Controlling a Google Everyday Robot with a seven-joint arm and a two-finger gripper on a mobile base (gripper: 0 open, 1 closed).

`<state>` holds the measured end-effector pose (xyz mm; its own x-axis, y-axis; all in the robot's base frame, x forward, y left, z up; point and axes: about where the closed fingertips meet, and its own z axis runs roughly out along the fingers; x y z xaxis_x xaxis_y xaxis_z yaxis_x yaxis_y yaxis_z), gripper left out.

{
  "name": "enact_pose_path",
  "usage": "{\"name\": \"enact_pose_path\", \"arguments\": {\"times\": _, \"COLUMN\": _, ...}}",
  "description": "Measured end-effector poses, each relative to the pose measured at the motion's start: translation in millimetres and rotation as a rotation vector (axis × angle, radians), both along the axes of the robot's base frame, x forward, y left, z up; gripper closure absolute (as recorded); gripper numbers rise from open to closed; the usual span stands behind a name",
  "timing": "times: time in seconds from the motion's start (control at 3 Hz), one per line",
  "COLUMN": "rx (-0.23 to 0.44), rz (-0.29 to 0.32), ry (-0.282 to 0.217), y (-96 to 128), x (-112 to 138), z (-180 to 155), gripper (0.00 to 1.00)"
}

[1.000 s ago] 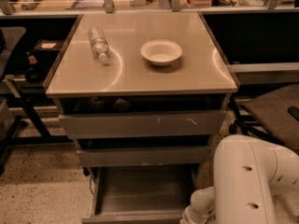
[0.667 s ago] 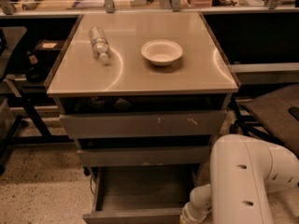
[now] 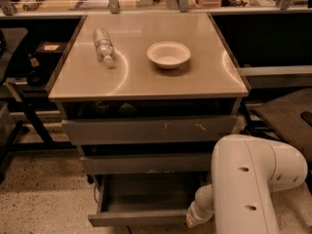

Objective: Close bottom drawer

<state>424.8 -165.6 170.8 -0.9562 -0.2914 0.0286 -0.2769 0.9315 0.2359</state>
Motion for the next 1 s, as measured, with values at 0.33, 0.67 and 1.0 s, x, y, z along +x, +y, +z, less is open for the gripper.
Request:
{"name": "enact_pose_path", "arguments": {"times": 0.33, "rx": -0.006, "rz": 0.005, "ry": -0.041, "y": 4.8, "x": 23.4, "z": 13.4, "gripper": 1.0}}
{"name": "enact_pose_path", "arguments": {"times": 0.67, "rx": -0.015, "rz": 0.008, "ry": -0.087, "y": 7.5, "x": 44.3, "z": 31.4, "gripper": 1.0}}
{"name": "enact_pose_path", "arguments": {"times": 1.0, "rx": -0.015, "rz": 0.008, "ry": -0.087, "y": 7.5, "x": 44.2, "z": 31.4, "gripper": 1.0}}
